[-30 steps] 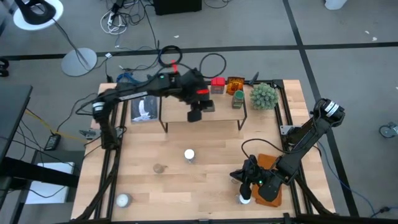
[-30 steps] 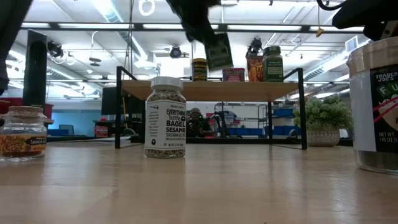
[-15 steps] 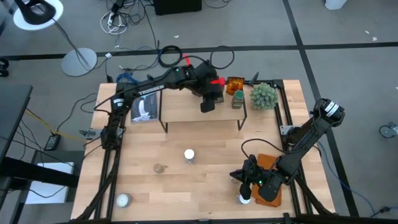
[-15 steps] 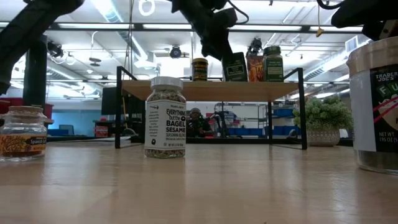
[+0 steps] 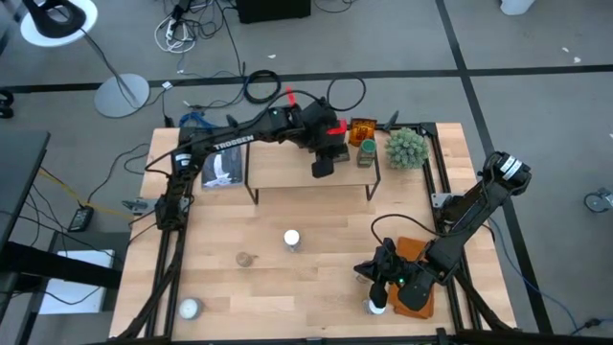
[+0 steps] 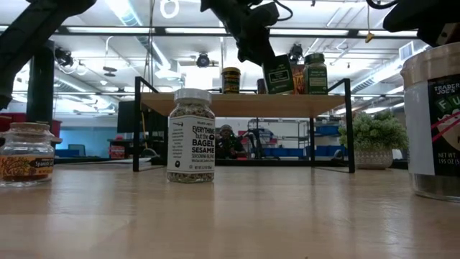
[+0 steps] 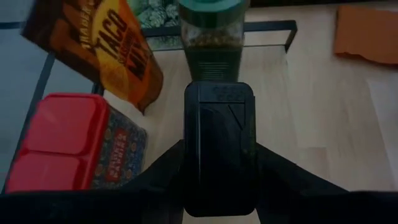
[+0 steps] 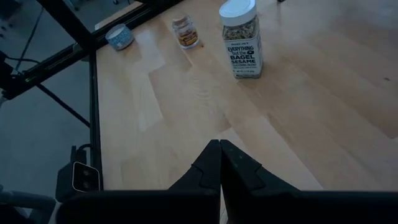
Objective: Shelf spices
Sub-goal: Put the black seasoning can on the shelf, then put the gold seasoning bottle on the shelf
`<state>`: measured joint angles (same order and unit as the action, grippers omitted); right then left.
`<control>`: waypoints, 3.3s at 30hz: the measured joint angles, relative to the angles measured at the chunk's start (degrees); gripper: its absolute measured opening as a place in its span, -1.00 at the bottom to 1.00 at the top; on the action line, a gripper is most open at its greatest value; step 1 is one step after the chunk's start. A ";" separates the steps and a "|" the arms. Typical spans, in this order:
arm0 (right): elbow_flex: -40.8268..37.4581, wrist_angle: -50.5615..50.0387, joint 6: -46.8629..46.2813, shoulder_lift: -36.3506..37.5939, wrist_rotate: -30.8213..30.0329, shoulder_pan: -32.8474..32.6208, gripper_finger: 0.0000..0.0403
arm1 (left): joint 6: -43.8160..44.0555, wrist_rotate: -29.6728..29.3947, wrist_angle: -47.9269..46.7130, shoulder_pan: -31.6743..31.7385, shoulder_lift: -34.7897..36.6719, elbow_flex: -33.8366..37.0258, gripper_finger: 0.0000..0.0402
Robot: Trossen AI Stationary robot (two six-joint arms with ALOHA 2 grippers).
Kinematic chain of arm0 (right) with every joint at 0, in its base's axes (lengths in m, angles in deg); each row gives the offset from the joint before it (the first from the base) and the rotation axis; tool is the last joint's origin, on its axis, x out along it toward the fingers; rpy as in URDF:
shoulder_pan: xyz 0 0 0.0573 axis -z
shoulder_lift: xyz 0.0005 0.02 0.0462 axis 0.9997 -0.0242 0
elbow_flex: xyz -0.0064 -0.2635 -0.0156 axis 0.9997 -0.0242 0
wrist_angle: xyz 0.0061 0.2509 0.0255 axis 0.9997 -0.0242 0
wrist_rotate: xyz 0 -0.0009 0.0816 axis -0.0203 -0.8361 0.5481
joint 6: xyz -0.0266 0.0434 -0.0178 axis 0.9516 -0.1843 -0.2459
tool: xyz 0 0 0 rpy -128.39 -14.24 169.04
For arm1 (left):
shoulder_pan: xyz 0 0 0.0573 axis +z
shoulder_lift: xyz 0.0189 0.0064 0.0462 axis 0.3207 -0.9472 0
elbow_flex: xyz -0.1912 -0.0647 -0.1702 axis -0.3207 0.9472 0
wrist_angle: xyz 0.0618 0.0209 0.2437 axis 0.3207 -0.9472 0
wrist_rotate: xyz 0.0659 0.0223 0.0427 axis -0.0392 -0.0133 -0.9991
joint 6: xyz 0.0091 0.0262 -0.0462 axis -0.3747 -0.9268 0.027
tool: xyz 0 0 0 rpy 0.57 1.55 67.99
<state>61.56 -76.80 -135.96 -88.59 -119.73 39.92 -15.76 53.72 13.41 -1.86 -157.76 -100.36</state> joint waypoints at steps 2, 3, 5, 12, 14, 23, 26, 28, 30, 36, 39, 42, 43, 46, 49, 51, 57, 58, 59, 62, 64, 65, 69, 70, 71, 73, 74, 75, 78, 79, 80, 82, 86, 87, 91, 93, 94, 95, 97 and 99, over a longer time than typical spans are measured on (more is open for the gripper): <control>0.02 0.00 -0.02 0.00 0.00 -0.08 -0.99 | 0.07 0.04 -0.61 -0.07 0.00 0.01 -0.28; 0.00 0.00 -0.01 0.00 0.00 -0.17 -0.99 | 0.19 0.07 -0.95 -0.07 0.00 0.02 -0.28; 0.02 0.00 0.06 0.00 0.00 -0.33 -0.99 | 0.24 0.03 -1.38 -0.03 0.00 0.02 -0.28; 0.02 0.00 0.08 0.00 0.02 -0.46 -0.99 | 0.63 0.06 -1.64 -0.03 0.00 0.04 -0.21; 0.02 0.00 0.11 0.00 0.02 -0.46 -0.99 | 1.05 0.09 -1.62 -0.03 0.00 0.09 -0.17; 0.02 0.00 0.17 0.00 0.02 -0.48 -0.99 | 1.28 0.14 -1.45 -0.03 0.03 0.09 -0.09; 0.02 0.00 0.17 0.00 0.04 -0.48 -0.99 | 1.29 0.14 -1.43 -0.03 0.04 0.09 -0.09; 0.02 0.00 0.17 0.00 0.04 -0.48 -0.99 | 1.29 0.14 -1.47 -0.03 0.04 0.09 -0.08; 0.02 0.00 0.17 0.00 0.04 -0.48 -0.98 | 1.29 0.13 -1.53 -0.03 0.23 0.09 -0.08; 0.02 0.00 0.15 0.00 0.04 -0.48 -0.99 | 1.20 0.11 -3.40 -0.09 0.37 -2.01 -0.08; 0.02 0.02 0.15 -0.02 0.05 -0.48 -0.99 | 1.18 0.12 -4.45 -0.11 0.44 -4.39 -0.08; 0.02 0.02 0.14 -0.02 0.05 -0.48 -0.98 | 1.15 0.12 -7.54 -0.14 0.42 -7.86 -0.08; 0.02 0.02 0.15 -0.02 0.04 -0.48 -0.99 | 1.14 0.13 -7.93 -0.27 0.47 -8.75 -0.08; 0.02 -0.02 0.26 -0.02 -0.02 -0.48 -0.99 | 0.82 0.13 -9.62 -1.22 1.65 -9.40 -0.08; 0.05 -0.35 0.33 -0.02 -0.65 -0.48 -0.99 | -0.07 0.82 -9.41 -3.36 3.26 -9.40 -0.08; 0.36 -0.92 0.44 -0.04 -1.45 -0.48 -0.99 | -0.07 1.03 -9.24 -4.82 4.44 -9.40 -0.08; 0.46 -0.90 0.81 -0.04 -1.79 -0.48 -1.00 | -0.04 0.08 -5.91 -9.28 5.62 -9.40 -0.08; 0.46 -0.90 0.81 -0.04 -1.79 -0.48 -1.00 | 0.03 -0.67 -5.05 -10.12 5.62 -9.39 -0.08; 0.46 -0.89 0.81 -0.04 -1.79 -0.48 -1.00 | 0.32 -1.28 -4.13 -10.92 5.62 -9.37 -0.08; 0.46 -0.85 0.81 -0.04 -1.79 -0.48 -1.00 | 1.70 -3.62 2.98 -13.03 5.84 -7.00 -0.08; 0.46 -0.85 0.81 -0.04 -1.79 -0.48 -1.00 | 2.89 -4.55 9.22 -14.22 5.86 -4.06 -0.08; 0.46 -0.83 0.87 -0.04 -1.80 -0.48 -1.00 | 3.17 -4.99 11.53 -14.82 5.86 -2.51 -0.08; 0.46 -0.48 1.84 -0.04 -2.77 -0.76 -1.00 | 4.61 -7.29 21.55 -16.95 6.68 5.07 -0.08; 0.46 -0.43 1.87 -0.04 -3.10 -0.83 -1.00 | 4.89 -8.53 23.04 -17.47 7.08 7.34 -0.08; 0.46 -0.44 1.89 -0.04 -3.37 -0.93 -1.00 | 5.67 -9.63 25.95 -17.86 7.47 9.62 -0.08; 0.46 -0.45 2.07 -0.04 -3.54 -1.23 -1.00 | 6.23 -10.92 30.52 -18.77 9.23 15.02 -0.08; 0.46 -0.39 2.19 -0.04 -3.56 -1.26 -1.00 | 6.89 -10.94 33.73 -19.15 10.44 17.90 -0.08; 0.46 -0.45 2.23 -0.04 -3.61 -1.47 -1.00 | 7.54 -11.06 37.39 -19.57 11.73 21.10 -0.08; 0.46 -0.61 2.48 -0.04 -4.66 -1.53 -1.00 | 9.35 -11.17 47.68 -21.01 16.74 31.29 -0.08; 0.46 -0.57 2.69 -0.04 -4.79 -1.54 -1.00 | 9.98 -11.62 50.73 -21.50 18.47 34.69 -0.08; 0.46 -0.53 2.86 -0.04 -4.75 -1.58 -1.00 | 10.42 -12.78 53.33 -22.13 20.41 38.23 -0.08; 0.96 -1.67 3.16 -0.02 -4.73 -1.59 -1.00 | 11.25 -15.80 55.77 -23.55 24.34 45.10 -0.08; 5.70 -9.93 3.30 -0.02 -4.19 -1.81 -1.00 | 12.98 -23.86 58.27 -27.02 32.71 56.15 -0.08; 7.52 -13.08 2.82 0.00 -3.91 -1.81 -1.00 | 13.60 -25.79 58.42 -27.92 34.74 58.29 -0.08; 15.75 -27.27 -1.05 0.09 -0.07 -1.88 -1.00 | 15.15 -31.87 58.29 -31.89 42.07 66.16 -0.08; 19.43 -34.22 -3.17 0.09 2.24 -2.06 -1.00 | 15.69 -34.65 58.88 -33.87 45.46 69.73 -0.08; 21.11 -37.64 -4.32 0.09 3.39 -2.10 -1.00 | 16.36 -36.23 59.07 -34.90 47.26 71.83 -0.08; 22.68 -40.75 -5.69 0.09 4.89 -2.17 -1.00 | 16.74 -37.43 59.80 -35.78 48.86 73.89 -0.08; 25.30 -47.64 -9.56 0.09 8.16 -2.60 -1.00 | 17.82 -38.53 62.60 -37.23 51.63 78.35 -0.08; 27.26 -53.46 -14.00 0.09 11.55 -3.15 -1.00 | 19.21 -39.68 64.90 -38.29 54.31 83.37 -0.08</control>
<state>88.82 -130.25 -149.95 -88.50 -108.18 36.78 3.45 14.05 78.31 -40.15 -103.44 -16.99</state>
